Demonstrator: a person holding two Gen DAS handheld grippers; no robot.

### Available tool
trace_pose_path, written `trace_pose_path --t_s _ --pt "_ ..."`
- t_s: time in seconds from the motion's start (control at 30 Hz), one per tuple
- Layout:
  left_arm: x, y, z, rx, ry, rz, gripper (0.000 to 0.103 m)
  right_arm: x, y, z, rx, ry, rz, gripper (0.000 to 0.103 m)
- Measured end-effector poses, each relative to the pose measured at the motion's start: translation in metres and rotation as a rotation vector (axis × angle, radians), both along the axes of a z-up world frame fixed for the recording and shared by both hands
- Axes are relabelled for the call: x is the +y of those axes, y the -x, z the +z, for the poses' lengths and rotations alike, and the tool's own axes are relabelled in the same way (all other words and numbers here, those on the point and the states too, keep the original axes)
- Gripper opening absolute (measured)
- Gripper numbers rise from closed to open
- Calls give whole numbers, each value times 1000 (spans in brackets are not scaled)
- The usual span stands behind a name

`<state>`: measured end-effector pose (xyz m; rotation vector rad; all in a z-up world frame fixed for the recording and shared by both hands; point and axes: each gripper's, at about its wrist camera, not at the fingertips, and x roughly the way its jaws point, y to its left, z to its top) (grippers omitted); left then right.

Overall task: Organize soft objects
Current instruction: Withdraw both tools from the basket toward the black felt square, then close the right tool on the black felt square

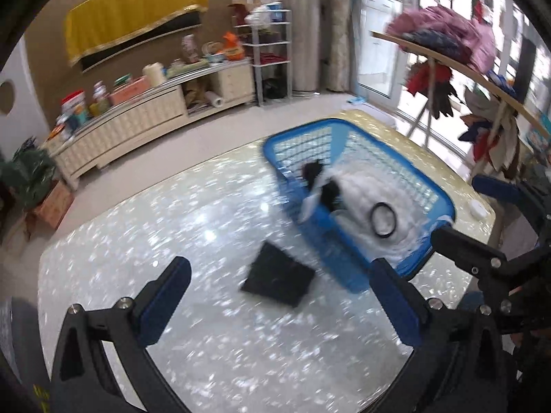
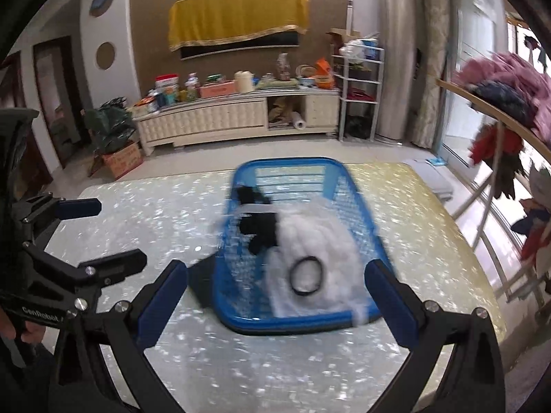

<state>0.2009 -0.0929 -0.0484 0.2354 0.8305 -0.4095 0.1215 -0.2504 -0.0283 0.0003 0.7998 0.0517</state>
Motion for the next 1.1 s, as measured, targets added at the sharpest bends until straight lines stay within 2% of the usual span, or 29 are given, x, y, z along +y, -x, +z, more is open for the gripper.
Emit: trace_pose_path --t_s 0.17,0.4,0.5,0.67,0.83,0.97,1.1 --pt "48 7 -3 9 15 83 102 32 -7 -7 20 13 73 103" --pt "94 13 -15 20 9 121 102 69 -20 -23 59 17 130 103" --pt "113 10 -26 33 8 140 102 85 -27 -32 87 4 163 103" --pt "146 -2 -48 74 46 192 102 109 -38 -52 132 47 203 103" --pt "167 -10 -66 103 67 195 102 124 -50 -69 169 68 221 103" --pt "183 -18 -84 150 100 233 102 127 -62 -85 204 87 220 103" --pt "188 -22 -97 179 92 248 102 131 -74 -103 245 101 203 103"
